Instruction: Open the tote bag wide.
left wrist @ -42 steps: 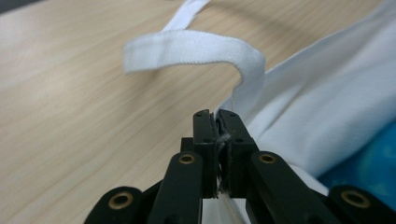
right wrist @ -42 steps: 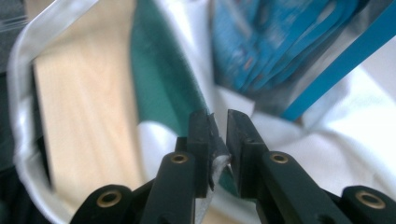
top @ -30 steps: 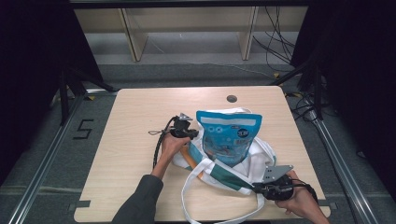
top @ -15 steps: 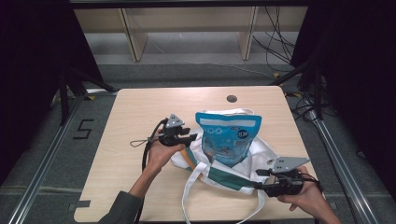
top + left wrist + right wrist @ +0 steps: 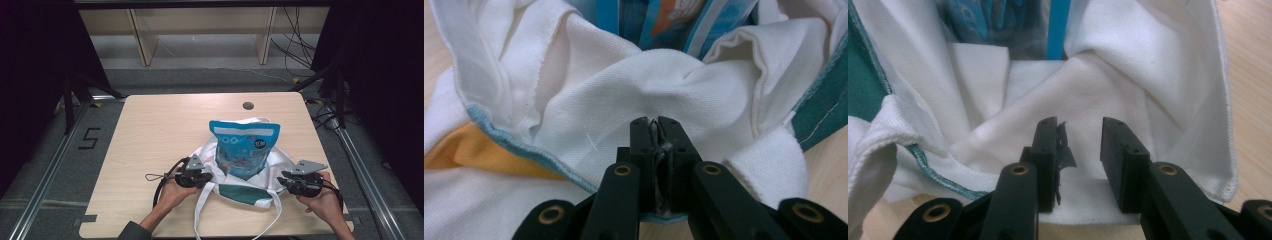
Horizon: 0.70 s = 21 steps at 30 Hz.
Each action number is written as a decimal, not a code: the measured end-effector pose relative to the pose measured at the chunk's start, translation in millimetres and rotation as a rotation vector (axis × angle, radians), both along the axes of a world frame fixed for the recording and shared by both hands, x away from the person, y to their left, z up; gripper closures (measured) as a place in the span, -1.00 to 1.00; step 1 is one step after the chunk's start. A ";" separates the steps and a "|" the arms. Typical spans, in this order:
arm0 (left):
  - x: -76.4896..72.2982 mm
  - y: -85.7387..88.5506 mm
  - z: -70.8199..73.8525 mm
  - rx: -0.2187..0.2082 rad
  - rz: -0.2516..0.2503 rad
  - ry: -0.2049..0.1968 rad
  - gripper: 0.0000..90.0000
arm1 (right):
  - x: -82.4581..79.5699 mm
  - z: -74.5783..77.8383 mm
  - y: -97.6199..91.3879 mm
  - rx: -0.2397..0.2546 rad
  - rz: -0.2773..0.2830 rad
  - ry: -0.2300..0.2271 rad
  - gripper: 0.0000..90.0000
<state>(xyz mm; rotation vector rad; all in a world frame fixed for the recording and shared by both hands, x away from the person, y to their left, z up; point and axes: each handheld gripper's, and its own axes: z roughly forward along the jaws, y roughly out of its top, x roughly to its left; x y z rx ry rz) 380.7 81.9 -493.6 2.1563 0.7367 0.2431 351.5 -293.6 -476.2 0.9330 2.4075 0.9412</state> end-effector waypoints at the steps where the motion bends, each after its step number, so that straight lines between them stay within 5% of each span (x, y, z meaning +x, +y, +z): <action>1: 0.0 0.0 0.0 0.000 0.000 0.000 0.89 | 0.0 0.0 0.0 0.000 0.000 0.000 0.56; 4: -4.4 -0.7 11.7 -0.007 -0.012 -0.062 0.89 | -0.9 0.9 0.0 0.020 -0.006 0.015 0.59; 9: -4.3 -1.6 2.4 0.008 -0.012 -0.037 0.94 | -0.6 -2.7 6.7 0.009 0.037 0.005 0.75; 11: -1.9 -3.1 -9.4 0.027 0.002 -0.022 0.96 | 1.5 -11.6 14.8 -0.025 0.043 0.043 0.88; 15: 1.5 -4.8 -14.0 0.046 -0.004 -0.024 0.98 | 7.1 -20.0 21.7 -0.071 0.053 0.041 0.93; 21: 9.5 -8.6 -19.4 0.081 0.027 -0.041 0.99 | 29.1 -25.0 22.7 -0.033 0.009 0.046 0.97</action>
